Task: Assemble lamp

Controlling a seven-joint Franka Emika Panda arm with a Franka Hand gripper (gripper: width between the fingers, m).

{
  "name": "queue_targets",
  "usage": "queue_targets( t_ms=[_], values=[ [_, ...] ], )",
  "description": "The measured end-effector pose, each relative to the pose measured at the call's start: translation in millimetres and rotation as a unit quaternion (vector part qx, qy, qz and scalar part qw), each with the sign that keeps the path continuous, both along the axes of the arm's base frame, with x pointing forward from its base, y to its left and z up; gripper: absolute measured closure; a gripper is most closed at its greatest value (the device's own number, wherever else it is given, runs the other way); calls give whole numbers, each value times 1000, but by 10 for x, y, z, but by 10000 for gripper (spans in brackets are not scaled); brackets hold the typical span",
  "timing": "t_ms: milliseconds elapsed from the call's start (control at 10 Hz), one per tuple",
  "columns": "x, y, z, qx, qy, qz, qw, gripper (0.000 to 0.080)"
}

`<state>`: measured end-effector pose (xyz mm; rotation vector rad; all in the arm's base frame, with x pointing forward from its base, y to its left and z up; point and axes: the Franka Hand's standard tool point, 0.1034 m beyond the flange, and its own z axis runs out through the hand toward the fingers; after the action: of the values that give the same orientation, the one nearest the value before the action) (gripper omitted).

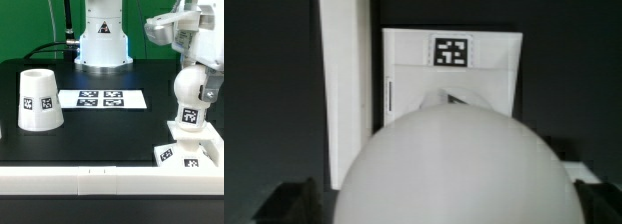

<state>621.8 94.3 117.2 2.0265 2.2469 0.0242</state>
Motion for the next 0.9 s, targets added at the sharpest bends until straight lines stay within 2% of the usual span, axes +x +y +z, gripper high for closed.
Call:
queue_targets(
  t_ms=[200,300,900],
  values=[
    [-1,-13,-7,-2,1,14,1000,101],
    [0,-16,-6,-2,1,13,1000,222],
    [-12,-46,-8,4,5,-41,999,223]
  ],
)
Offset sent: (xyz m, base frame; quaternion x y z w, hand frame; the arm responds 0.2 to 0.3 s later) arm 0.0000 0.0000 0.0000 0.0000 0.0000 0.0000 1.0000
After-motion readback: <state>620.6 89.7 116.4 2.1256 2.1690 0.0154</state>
